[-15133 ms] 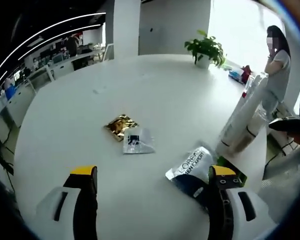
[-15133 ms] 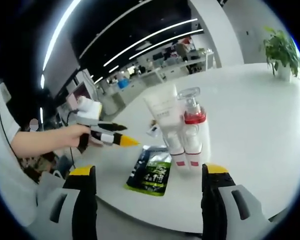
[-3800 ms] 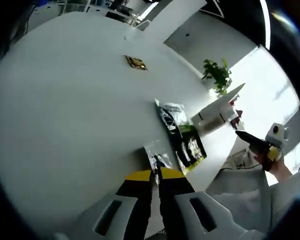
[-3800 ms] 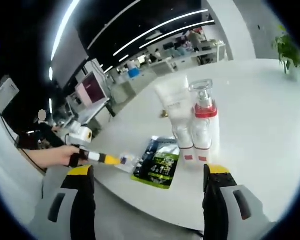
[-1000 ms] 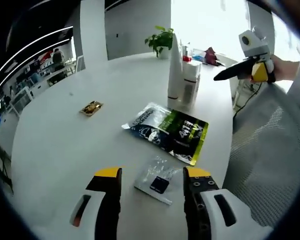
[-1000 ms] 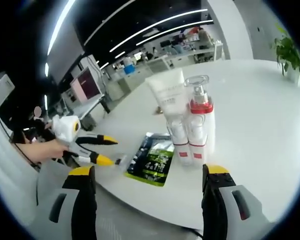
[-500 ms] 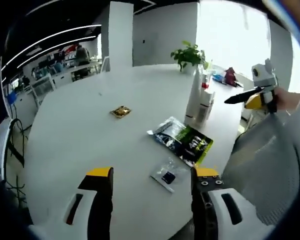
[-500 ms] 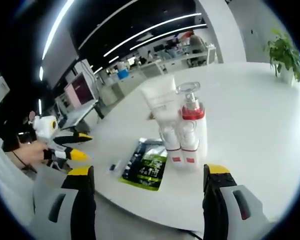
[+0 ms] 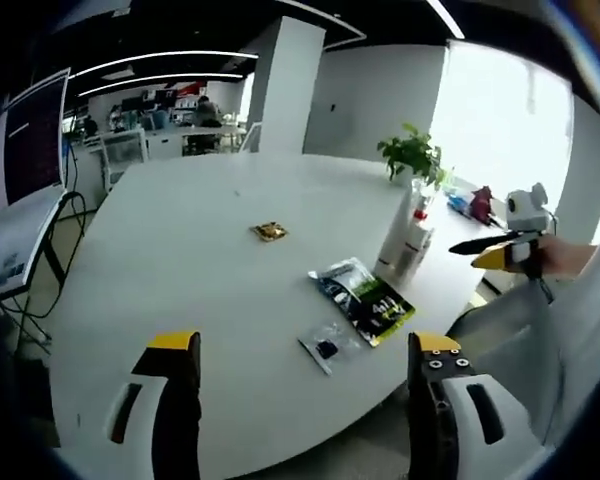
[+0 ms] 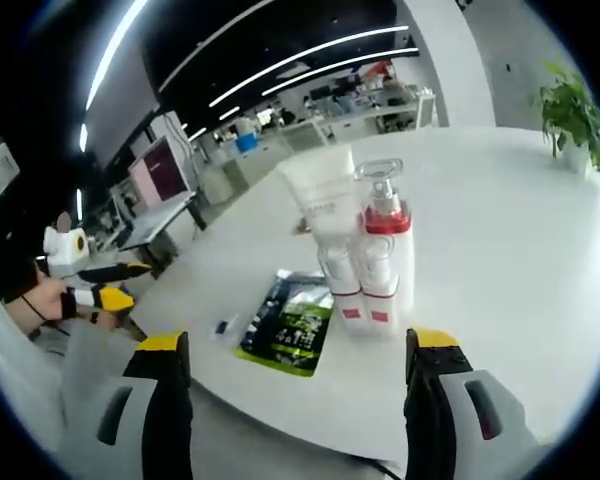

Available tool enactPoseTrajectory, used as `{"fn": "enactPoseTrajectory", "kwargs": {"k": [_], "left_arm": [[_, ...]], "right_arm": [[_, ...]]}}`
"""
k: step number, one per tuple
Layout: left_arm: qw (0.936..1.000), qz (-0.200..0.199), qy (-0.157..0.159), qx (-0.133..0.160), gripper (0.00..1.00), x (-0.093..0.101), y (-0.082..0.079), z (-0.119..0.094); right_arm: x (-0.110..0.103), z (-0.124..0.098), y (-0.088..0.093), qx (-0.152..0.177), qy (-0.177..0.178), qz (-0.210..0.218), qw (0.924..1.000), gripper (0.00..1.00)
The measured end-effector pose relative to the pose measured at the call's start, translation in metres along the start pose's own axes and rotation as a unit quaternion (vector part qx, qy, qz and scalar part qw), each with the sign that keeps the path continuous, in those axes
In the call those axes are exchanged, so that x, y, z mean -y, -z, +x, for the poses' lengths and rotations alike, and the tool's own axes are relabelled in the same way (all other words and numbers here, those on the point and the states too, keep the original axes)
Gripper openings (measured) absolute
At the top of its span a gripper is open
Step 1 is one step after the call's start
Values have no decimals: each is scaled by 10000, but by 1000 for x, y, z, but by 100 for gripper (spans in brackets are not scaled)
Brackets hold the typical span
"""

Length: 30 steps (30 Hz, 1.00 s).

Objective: Arrange the skincare products in the storage area until every visible bottle or jar stands upright without overlapping.

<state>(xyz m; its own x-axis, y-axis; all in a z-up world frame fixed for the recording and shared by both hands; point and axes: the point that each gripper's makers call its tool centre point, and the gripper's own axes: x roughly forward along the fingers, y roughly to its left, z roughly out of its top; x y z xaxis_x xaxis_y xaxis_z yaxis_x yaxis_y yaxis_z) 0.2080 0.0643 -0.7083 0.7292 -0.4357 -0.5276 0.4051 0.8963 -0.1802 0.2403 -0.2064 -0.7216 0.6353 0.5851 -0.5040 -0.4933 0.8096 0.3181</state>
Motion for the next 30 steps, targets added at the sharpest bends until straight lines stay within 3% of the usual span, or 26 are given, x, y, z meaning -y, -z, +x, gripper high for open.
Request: {"fn": "enactPoseTrajectory", "kwargs": {"k": [7,15,23,30], "left_arm": [[9997,-154,150,73,85,10,3,-10],[9970,-688,153,310,99,12,-1,-6],[9966,-662,-276,395,99,-2,-1,-8],[9927,-904,-610,512,99,-18,0,-12]], "right_arm": [[-4,1,3,-95,-104,-116,9998,88],[-2,2,5,-142,-107,-62,9998,89],[-6,6,10,-313,-167,-203,9992,92],[-10,8,16,-520,-246,-132,9983,96]]}}
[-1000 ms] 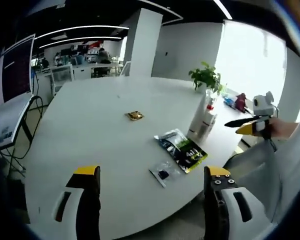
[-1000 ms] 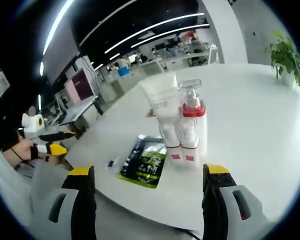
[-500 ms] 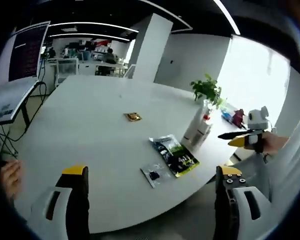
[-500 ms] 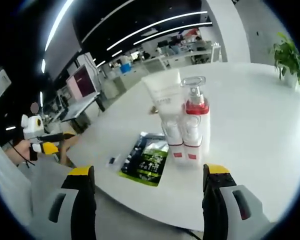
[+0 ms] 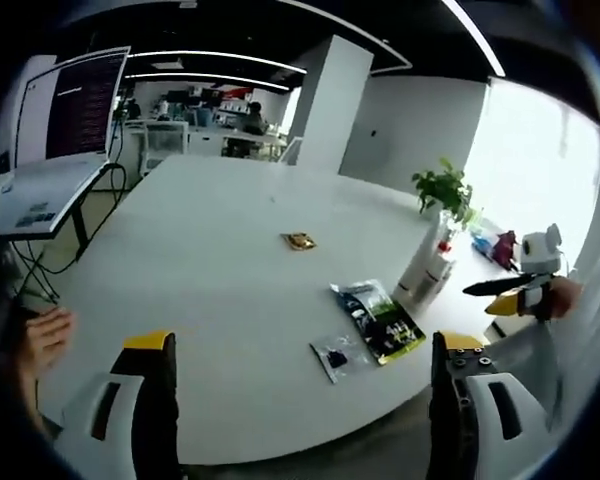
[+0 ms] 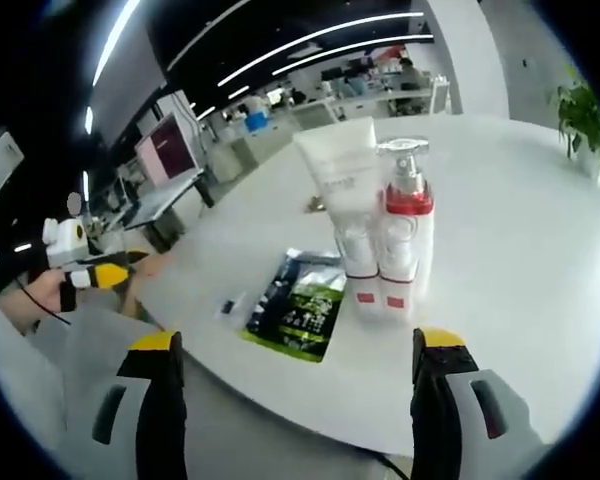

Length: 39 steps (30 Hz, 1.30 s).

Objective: Arrange the skincare products in the storage area until every visible bottle or jar stands upright without overlapping.

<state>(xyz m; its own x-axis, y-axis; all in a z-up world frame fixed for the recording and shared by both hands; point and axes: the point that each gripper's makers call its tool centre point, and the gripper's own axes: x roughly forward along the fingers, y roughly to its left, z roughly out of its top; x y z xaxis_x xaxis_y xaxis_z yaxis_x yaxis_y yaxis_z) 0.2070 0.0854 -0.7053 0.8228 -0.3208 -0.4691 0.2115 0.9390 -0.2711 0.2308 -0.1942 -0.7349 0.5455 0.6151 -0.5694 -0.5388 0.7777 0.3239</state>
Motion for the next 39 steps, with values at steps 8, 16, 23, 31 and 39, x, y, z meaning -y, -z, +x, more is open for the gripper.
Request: {"fn": "enactPoseTrajectory", "kwargs": {"k": [8,16,23,31,39], "left_arm": [[9999,133,-73,-5,98,0,1,1],[9992,317,-164,-194,99,-1,7,3],[9985,431,-144,-299,99,3,9,4],[9935,750,111,-852,98,12,16,14],[9902,981,384,-918,97,35,-25,34]], "right_arm": [[-2,-3,-2,76,0,15,10000,98],[-6,-5,-2,42,-98,24,9999,100],[-5,-3,1,-18,-84,-94,9999,100],[0,-5,-3,97,43,-157,9998,100],[7,-7,-7,275,230,-97,9993,100]]}}
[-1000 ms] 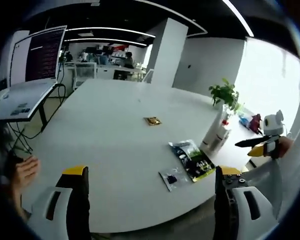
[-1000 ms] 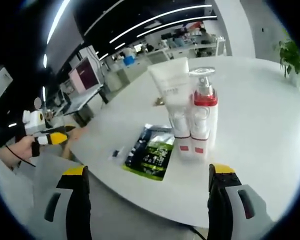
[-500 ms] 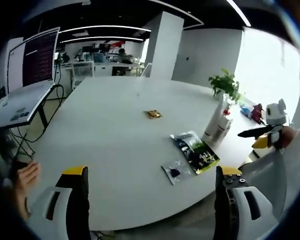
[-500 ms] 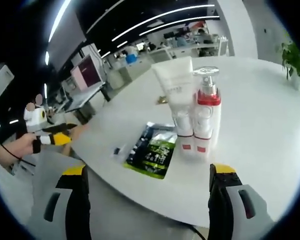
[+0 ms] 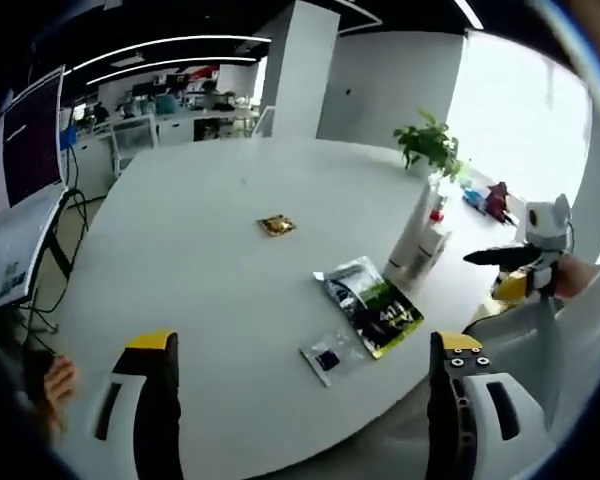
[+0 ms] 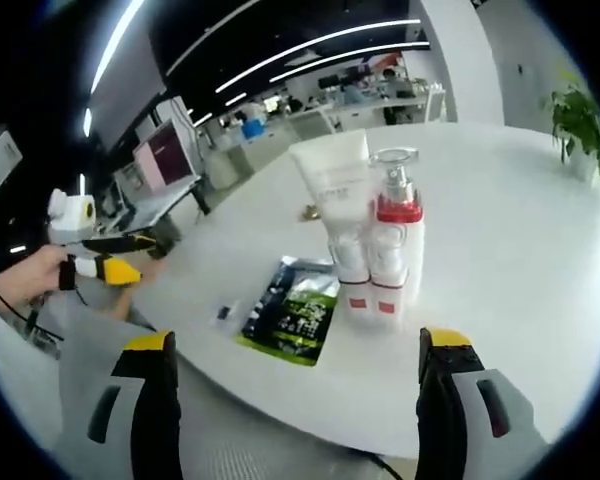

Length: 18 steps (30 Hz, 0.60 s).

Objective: Arrange the skincare products in the storage area until every visible bottle or jar stands upright without overlapping.

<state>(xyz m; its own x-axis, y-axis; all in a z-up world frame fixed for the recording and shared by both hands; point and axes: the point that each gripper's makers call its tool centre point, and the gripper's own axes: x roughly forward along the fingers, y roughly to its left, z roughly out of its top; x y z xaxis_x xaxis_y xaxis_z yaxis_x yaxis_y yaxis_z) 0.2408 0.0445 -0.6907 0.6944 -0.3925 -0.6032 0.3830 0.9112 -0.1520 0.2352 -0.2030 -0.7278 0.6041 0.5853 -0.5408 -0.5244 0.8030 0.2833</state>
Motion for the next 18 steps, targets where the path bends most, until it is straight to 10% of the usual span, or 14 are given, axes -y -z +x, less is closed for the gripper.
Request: {"fn": "enactPoseTrajectory", "kwargs": {"k": [18], "left_arm": [[9993,285,183,-140,96,16,-47,28]], "right_arm": [[3,-3,2,-10,42,151,9999,98]]}}
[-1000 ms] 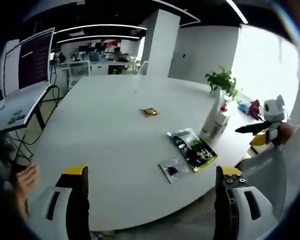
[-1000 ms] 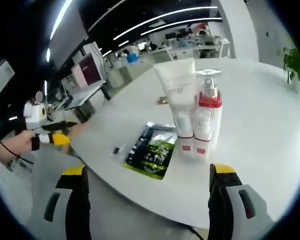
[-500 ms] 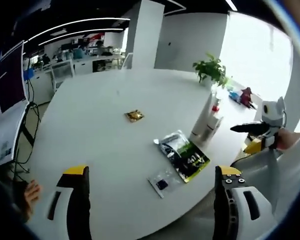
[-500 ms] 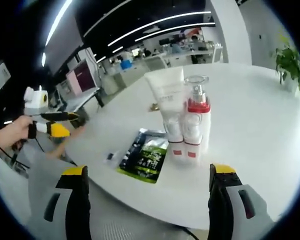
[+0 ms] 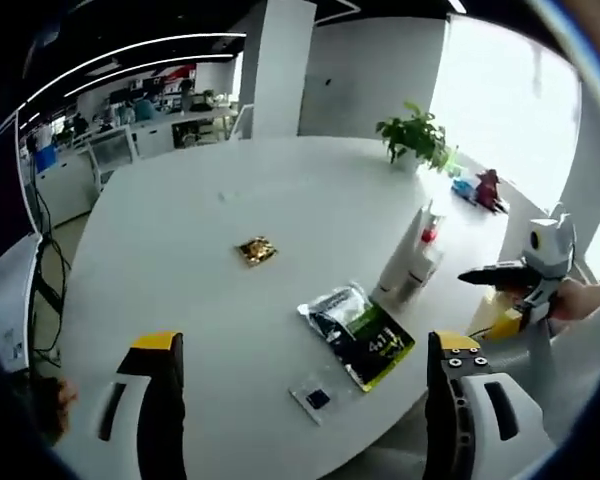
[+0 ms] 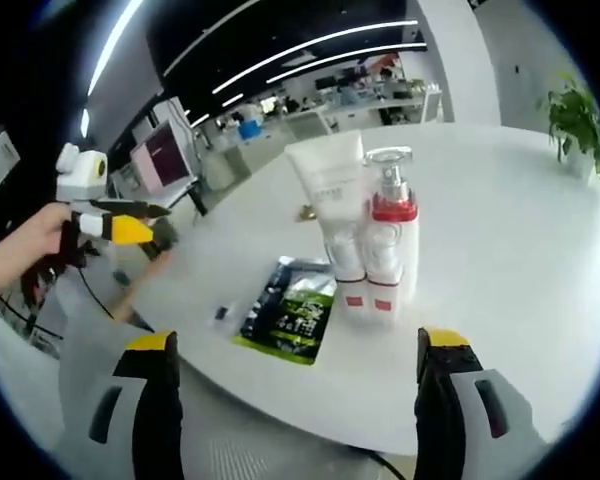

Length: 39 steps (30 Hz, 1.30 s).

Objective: Arrange the skincare products in the storage area until every visible bottle or jar stands upright without overlapping.

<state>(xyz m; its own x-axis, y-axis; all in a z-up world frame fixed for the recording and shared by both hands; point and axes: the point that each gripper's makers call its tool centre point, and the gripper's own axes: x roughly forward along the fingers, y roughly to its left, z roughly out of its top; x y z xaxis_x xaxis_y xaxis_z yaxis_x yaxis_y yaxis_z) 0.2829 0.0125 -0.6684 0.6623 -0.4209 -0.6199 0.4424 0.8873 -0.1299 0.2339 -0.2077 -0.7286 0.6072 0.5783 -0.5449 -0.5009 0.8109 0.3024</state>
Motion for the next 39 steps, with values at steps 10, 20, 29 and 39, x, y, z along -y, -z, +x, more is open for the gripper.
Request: {"fn": "enactPoseTrajectory", "kwargs": {"k": [10,20,29,39], "left_arm": [[9995,311,37,-56,99,0,-38,13],[9987,457,83,-232,99,-11,-59,28],[9977,514,9,-446,97,-22,-64,45],[9967,373,-104,-712,94,-34,-57,56]], "right_arm": [[3,-1,-1,49,118,78,9999,97],[11,-4,-3,167,234,348,9990,96],[13,-2,-1,105,269,370,9989,96],[12,0,3,-22,263,453,9986,95]]}}
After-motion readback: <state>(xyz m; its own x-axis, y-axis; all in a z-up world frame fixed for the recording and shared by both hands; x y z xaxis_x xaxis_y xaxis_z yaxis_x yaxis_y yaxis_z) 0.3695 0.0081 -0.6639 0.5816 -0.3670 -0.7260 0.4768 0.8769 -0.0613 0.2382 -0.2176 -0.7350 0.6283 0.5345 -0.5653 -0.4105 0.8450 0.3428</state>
